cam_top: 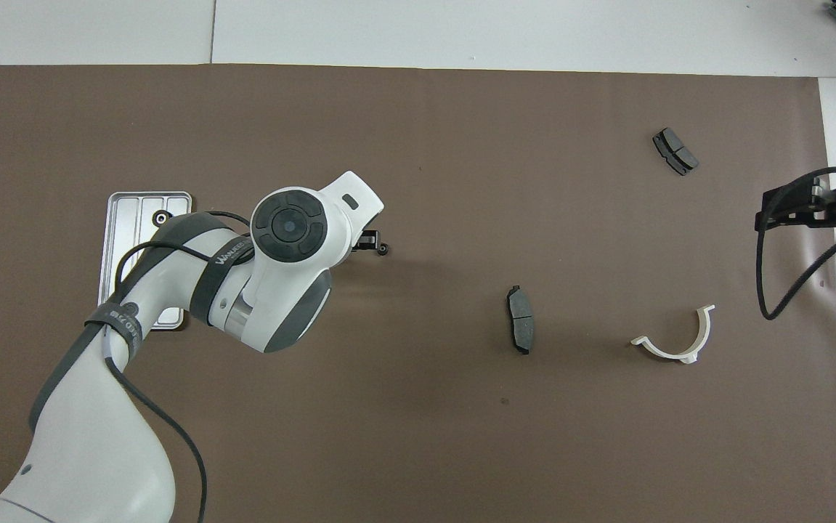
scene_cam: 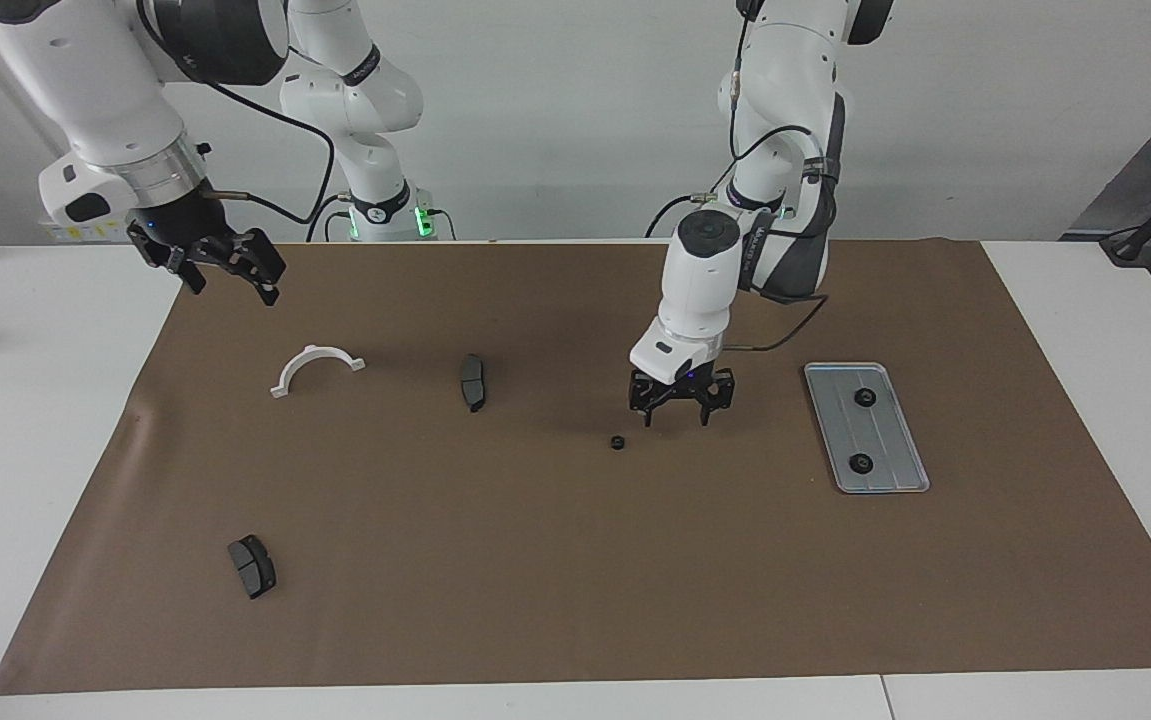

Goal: Pick bearing gear from pile to tray
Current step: 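Grasp the last gear with the left gripper while the right gripper withdraws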

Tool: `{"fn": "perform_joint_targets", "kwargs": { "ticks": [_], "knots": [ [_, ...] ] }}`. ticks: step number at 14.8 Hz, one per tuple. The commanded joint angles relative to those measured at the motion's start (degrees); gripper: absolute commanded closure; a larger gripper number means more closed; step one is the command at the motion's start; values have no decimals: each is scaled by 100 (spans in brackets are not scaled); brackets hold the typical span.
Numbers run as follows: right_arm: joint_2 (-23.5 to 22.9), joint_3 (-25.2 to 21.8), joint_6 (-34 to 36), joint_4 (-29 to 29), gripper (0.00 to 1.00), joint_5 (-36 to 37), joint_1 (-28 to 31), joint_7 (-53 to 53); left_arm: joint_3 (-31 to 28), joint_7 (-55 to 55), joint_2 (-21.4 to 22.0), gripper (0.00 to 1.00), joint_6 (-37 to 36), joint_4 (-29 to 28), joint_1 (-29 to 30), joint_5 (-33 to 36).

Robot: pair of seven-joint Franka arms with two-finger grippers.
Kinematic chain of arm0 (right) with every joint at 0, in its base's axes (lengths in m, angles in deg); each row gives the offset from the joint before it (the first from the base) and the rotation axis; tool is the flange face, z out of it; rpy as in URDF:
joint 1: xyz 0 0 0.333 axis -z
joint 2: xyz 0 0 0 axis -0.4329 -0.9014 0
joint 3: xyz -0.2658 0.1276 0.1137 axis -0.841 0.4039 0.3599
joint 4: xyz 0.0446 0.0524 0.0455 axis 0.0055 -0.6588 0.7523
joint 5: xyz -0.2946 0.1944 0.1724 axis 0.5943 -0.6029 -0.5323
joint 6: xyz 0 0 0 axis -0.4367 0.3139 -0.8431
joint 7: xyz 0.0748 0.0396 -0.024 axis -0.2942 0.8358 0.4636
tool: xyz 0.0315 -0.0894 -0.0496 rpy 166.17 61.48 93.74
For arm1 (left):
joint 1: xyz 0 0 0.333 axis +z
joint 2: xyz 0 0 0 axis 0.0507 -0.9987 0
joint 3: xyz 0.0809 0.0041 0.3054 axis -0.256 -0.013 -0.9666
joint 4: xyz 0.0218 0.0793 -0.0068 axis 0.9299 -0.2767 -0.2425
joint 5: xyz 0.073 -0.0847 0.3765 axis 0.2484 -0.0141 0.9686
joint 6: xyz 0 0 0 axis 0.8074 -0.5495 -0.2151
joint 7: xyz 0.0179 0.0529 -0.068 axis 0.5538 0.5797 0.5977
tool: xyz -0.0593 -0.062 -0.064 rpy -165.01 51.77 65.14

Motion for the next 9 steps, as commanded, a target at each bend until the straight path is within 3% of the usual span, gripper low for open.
{"fn": "perform_joint_targets", "kwargs": {
  "ticks": [1, 6, 9],
  "knots": [
    [170, 107, -55, -216, 0, 22, 95, 454, -104, 296, -472, 21, -143, 549, -250, 100],
    [451, 133, 359, -321, 0, 13, 77, 70, -78, 314, -578, 32, 262, 603, -251, 74],
    [451, 212, 332, -321, 0, 22, 77, -3, -52, 340, -605, 32, 507, 437, -268, 30]
  ]
}}
